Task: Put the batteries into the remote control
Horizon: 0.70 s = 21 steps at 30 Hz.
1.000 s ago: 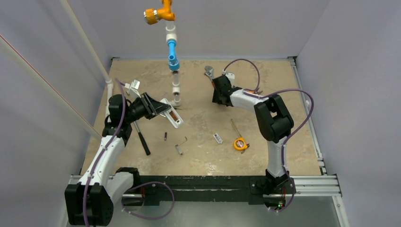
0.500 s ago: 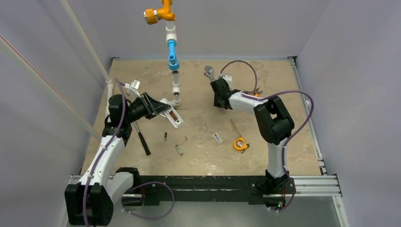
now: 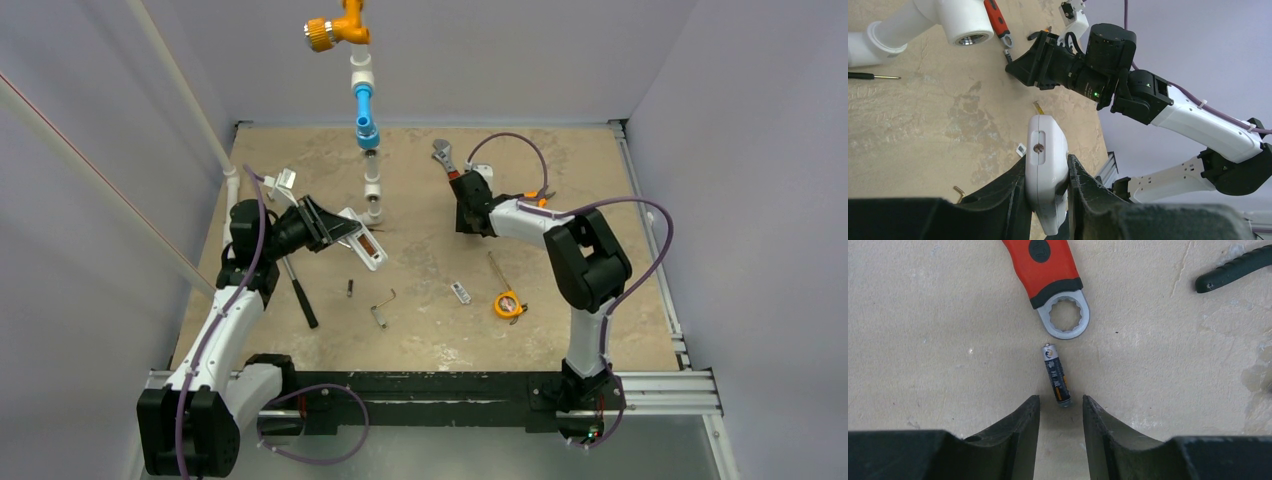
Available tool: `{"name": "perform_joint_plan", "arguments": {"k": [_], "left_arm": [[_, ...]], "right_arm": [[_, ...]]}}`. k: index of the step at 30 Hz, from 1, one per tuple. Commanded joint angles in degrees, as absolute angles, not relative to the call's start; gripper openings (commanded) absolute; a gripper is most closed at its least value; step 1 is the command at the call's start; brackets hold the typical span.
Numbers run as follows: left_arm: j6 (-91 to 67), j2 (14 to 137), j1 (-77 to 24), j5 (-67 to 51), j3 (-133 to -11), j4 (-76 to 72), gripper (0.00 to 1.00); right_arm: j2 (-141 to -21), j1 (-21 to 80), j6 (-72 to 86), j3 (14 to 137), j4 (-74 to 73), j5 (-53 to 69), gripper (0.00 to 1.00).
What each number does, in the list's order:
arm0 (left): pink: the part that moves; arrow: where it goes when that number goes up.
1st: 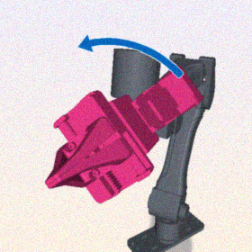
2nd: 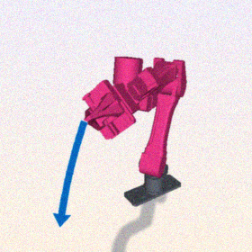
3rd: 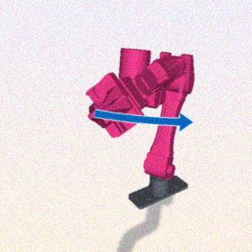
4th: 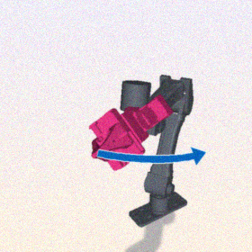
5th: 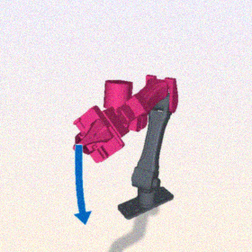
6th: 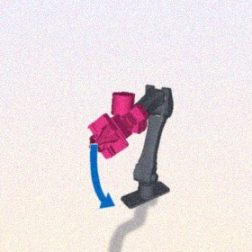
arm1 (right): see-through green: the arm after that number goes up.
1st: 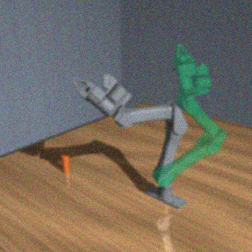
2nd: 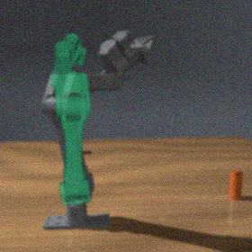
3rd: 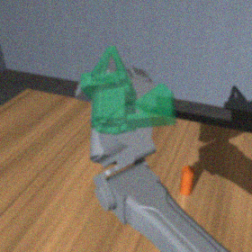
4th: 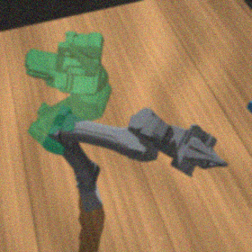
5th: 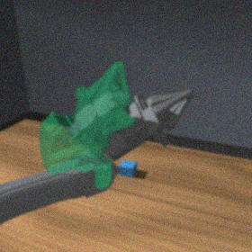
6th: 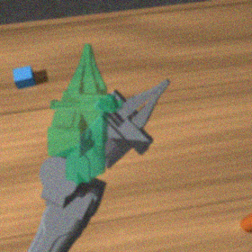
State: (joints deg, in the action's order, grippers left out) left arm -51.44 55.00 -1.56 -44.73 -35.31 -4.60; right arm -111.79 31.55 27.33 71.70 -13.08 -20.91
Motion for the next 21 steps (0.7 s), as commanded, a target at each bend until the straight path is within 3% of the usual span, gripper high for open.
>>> {"name": "perform_joint_plan", "arguments": {"k": [1, 21], "left_arm": [[-51.5, 54.9, -1.1, -45.0, -36.7, -6.8, 0.0], [-51.7, 55.0, -1.2, -45.0, -36.9, -7.0, 0.0]], "right_arm": [[-111.6, 31.8, 26.5, 70.6, -15.3, -18.6, 0.33], [-115.1, 31.8, 24.1, 73.3, -13.5, -16.4, 0.3]]}}
